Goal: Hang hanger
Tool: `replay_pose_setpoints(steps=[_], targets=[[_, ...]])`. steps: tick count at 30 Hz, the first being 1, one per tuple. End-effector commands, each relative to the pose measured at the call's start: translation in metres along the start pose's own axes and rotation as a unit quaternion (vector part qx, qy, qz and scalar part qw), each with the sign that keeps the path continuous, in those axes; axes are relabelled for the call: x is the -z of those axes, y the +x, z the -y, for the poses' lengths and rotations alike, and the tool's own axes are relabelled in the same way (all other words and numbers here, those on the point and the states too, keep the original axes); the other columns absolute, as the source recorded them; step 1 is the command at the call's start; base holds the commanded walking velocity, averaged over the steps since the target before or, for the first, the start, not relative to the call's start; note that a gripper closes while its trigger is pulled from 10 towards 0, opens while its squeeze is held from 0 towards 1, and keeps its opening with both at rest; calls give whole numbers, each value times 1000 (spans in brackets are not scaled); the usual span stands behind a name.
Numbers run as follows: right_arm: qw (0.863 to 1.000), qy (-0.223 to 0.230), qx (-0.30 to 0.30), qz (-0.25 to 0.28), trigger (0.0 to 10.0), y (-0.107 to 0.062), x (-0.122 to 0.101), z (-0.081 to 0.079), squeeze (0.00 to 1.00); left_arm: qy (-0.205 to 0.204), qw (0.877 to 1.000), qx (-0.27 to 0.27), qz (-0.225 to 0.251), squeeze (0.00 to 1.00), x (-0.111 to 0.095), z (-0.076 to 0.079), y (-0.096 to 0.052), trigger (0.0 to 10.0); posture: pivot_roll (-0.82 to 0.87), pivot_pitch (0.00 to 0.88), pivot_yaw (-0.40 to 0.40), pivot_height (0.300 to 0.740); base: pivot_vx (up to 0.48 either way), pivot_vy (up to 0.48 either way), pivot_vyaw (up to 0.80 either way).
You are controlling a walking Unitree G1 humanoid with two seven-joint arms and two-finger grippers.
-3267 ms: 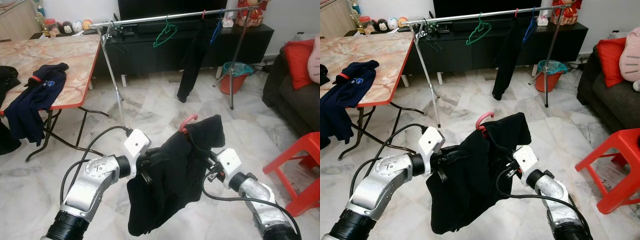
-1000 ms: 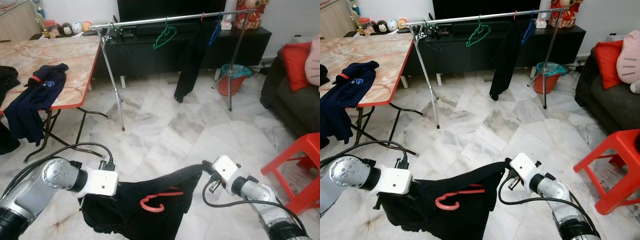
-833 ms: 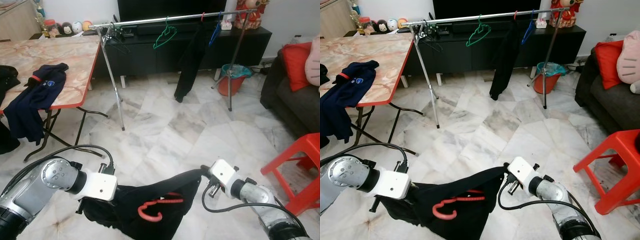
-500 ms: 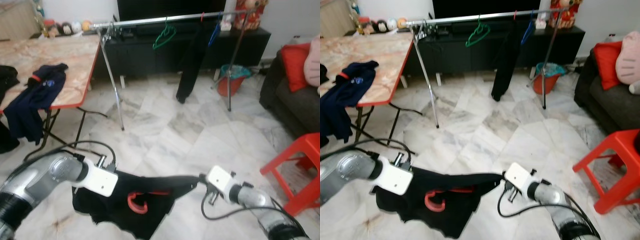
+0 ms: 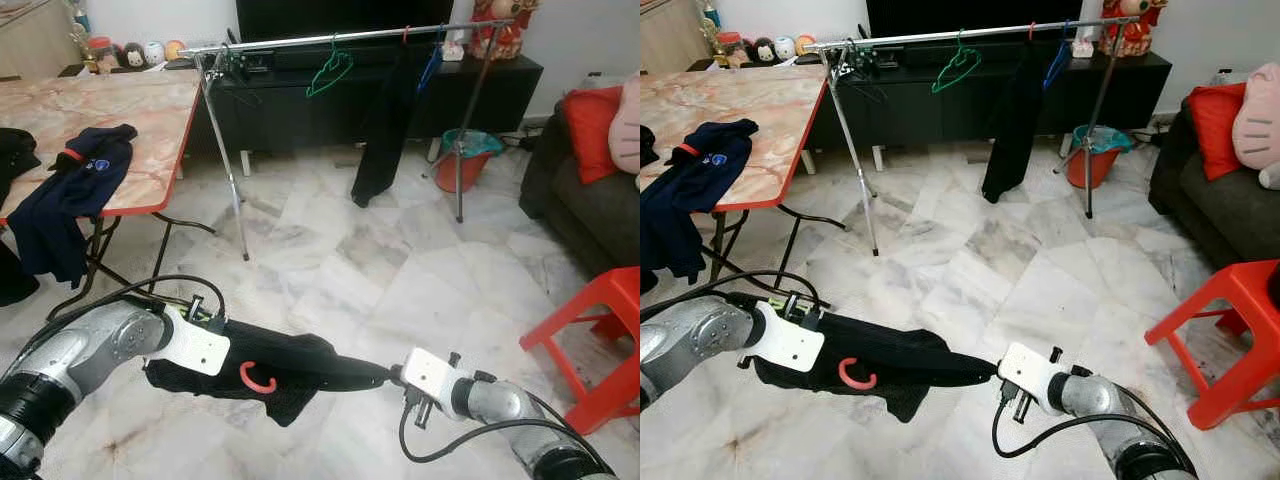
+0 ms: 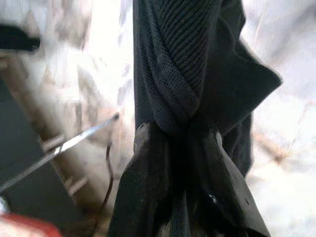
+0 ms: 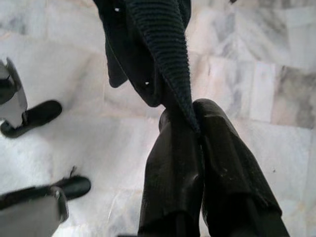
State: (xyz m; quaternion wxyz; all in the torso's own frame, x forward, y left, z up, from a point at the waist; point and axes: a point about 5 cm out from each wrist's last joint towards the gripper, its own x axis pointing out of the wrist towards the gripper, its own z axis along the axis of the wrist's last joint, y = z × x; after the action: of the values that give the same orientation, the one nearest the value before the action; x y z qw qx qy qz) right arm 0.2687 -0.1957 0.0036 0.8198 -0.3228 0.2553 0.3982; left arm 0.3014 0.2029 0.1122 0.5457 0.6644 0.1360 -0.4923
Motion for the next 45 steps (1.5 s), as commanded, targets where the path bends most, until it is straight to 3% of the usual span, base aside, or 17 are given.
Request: replay_pose_setpoints(steps=[1,8,10,20,30,35,39,43,45], targets=[[998,-4,-7,-61,0,-12,24,0,0,11,999,14,51,0,2,0,-16,10000,71,0,-5,740,0,0,0],[997,-17,-17,-76,0,-12,29,-4,0,26,992,53,109,0,-12,9,-19,10000,78,0,-6,740,0,0,0],[996,-25,-25,-81,0,-11,29,-8,0,16,984,67,164,0,-30,11,-20,10000,79,0,-11,740,0,0,0],[991,-60,-22,-120,0,-15,38,-6,0,67,968,115,214,0,-50,7,-31,10000,82,0,-12,740,0,0,0],[977,-109,7,-186,0,-15,47,1,0,63,959,97,260,0,-67,-8,-39,10000,91,0,-10,740,0,0,0],[962,-126,52,-238,0,-19,54,12,0,59,956,79,275,0,-73,-16,-42,10000,93,0,-8,740,0,0,0],[940,-146,52,-304,0,-30,68,17,0,44,956,63,283,0,-76,-24,-42,10000,92,0,-7,740,0,0,0],[941,-137,58,-303,0,-29,67,18,0,27,957,52,283,0,-76,-28,-41,10000,92,0,-5,740,0,0,0],[951,-95,74,-283,0,-26,64,17,0,13,958,45,285,0,-76,-29,-39,10000,92,0,-5,740,0,0,0]])
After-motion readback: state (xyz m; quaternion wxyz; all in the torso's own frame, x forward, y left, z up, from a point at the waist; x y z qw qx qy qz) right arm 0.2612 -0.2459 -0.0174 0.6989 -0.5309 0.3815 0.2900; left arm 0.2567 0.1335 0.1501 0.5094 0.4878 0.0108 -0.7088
